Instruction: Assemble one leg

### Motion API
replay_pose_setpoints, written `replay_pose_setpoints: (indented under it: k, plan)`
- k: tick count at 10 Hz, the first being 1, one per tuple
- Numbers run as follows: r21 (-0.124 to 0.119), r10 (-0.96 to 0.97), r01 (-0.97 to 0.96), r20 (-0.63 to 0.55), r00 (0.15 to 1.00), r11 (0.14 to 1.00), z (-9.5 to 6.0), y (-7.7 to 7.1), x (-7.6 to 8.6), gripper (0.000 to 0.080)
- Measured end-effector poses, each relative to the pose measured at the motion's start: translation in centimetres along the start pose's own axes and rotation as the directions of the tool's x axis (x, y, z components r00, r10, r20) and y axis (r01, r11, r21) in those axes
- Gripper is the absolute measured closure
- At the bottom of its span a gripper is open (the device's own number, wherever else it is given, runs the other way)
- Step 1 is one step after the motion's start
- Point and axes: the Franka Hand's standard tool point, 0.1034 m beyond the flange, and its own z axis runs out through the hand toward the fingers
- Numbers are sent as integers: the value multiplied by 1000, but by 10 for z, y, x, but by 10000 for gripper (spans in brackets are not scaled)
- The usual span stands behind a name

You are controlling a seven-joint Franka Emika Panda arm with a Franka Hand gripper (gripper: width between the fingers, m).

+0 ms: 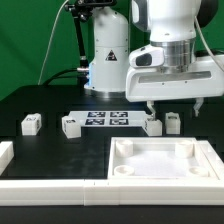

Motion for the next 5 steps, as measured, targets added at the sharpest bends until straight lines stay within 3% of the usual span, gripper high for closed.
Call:
replay_pose_setpoints:
  k: [2, 5]
  plan:
    - [0, -9, 9, 4, 1000, 1000, 0, 0, 0, 150]
    - [-20, -23, 25, 88, 996, 999, 1, 1, -7, 150]
